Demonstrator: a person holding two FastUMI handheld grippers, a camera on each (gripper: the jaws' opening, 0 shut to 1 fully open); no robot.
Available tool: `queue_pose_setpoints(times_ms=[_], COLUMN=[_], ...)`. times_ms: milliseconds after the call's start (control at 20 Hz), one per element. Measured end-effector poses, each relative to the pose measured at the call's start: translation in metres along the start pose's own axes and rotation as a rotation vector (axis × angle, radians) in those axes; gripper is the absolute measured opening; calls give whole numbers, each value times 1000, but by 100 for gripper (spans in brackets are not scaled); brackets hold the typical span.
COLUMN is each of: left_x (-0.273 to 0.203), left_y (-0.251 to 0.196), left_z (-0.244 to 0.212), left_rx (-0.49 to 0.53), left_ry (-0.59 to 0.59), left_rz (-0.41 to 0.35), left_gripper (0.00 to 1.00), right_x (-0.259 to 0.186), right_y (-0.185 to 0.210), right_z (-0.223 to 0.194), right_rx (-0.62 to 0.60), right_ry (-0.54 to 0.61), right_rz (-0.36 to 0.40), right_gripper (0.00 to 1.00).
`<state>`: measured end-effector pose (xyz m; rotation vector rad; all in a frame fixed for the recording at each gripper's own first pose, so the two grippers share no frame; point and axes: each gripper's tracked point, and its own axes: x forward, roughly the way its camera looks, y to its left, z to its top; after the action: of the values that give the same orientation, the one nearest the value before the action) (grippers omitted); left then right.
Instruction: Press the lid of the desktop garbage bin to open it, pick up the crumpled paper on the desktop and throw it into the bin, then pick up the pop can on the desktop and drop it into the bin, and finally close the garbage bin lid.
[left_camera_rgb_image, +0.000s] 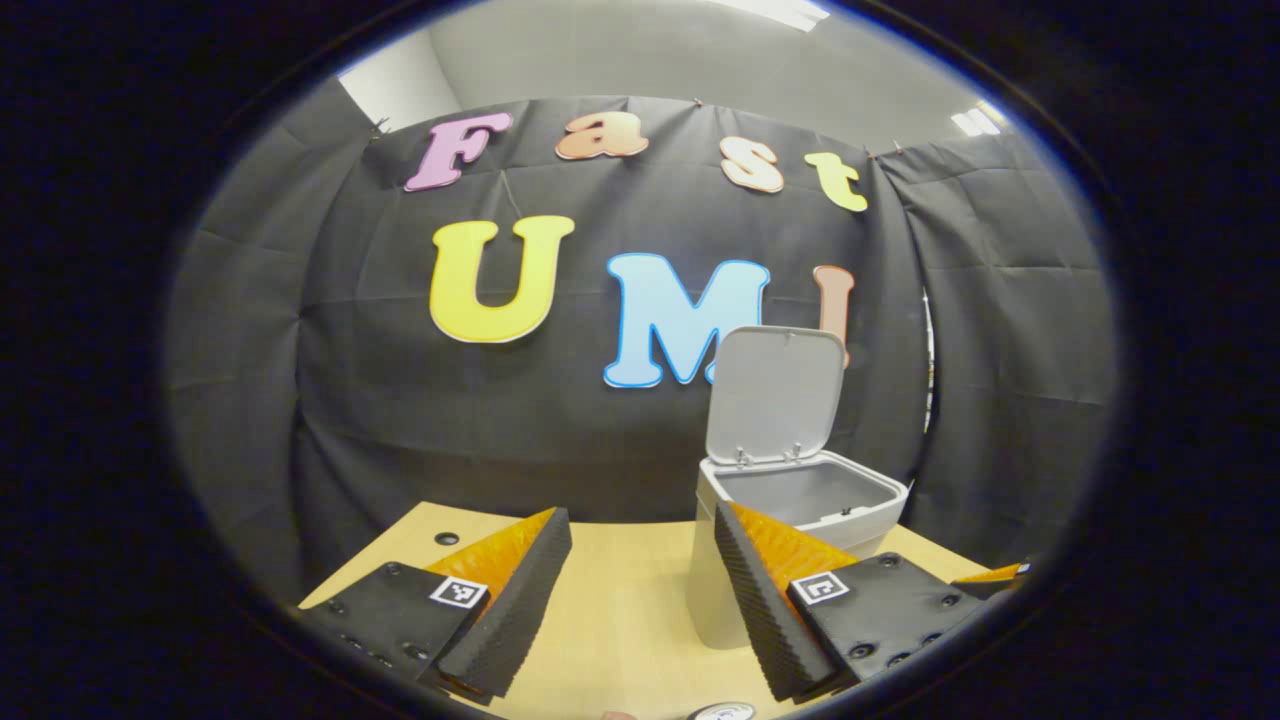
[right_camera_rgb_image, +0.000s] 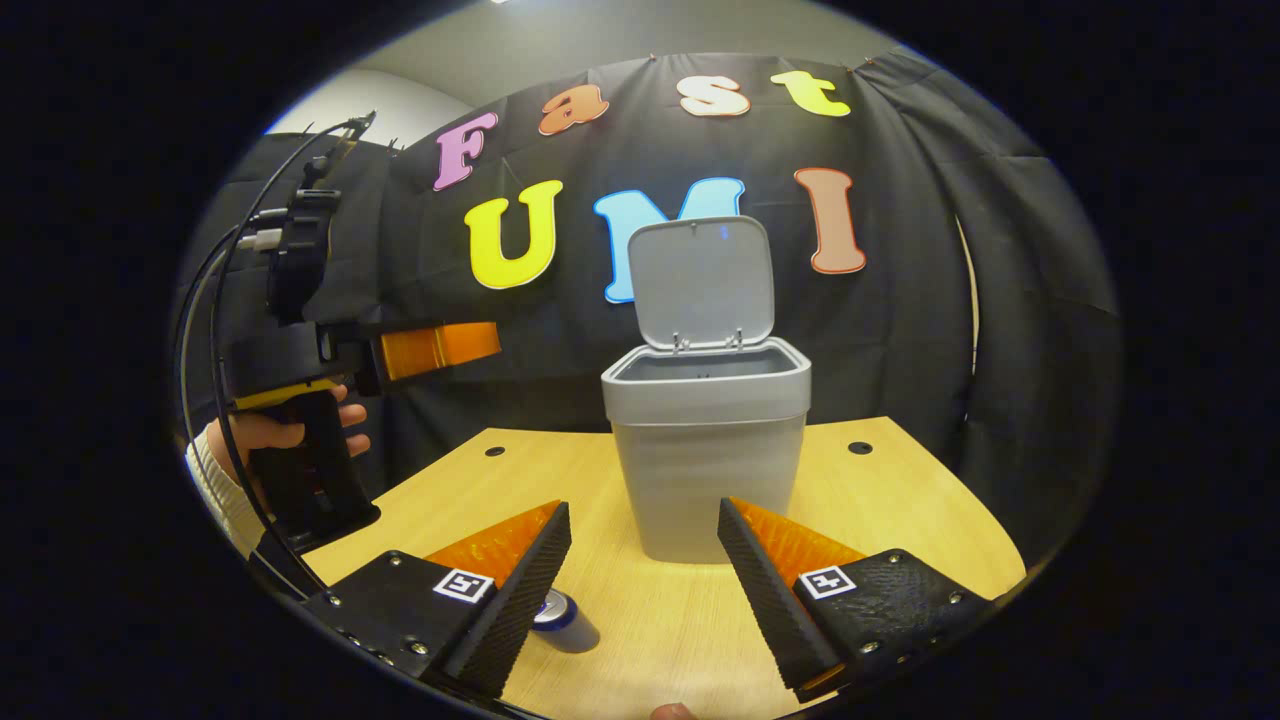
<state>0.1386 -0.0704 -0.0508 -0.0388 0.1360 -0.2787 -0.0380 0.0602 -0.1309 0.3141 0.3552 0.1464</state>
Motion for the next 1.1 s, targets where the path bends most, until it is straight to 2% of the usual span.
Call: queue_pose_setpoints(times_ms=[250, 600, 850, 1100], left_x=[-30, -62, -72, -74], left_y=[39, 77, 87, 89], left_z=[-4, -10, -12, -23], left_rx=[-53, -46, -95, -71], left_ry=[2, 8, 11, 31], left_rz=[82, 167, 190, 200], left_gripper=[94, 94, 94, 94], right_x=[20, 43, 58, 62], right_y=[34, 79, 86, 80], right_z=[-37, -93, -124, -147], right_rx=[-23, -121, -146, -195], right_ry=[111, 271, 378, 438], right_rz=[94, 210, 213, 192], right_gripper=[95, 96, 96, 95])
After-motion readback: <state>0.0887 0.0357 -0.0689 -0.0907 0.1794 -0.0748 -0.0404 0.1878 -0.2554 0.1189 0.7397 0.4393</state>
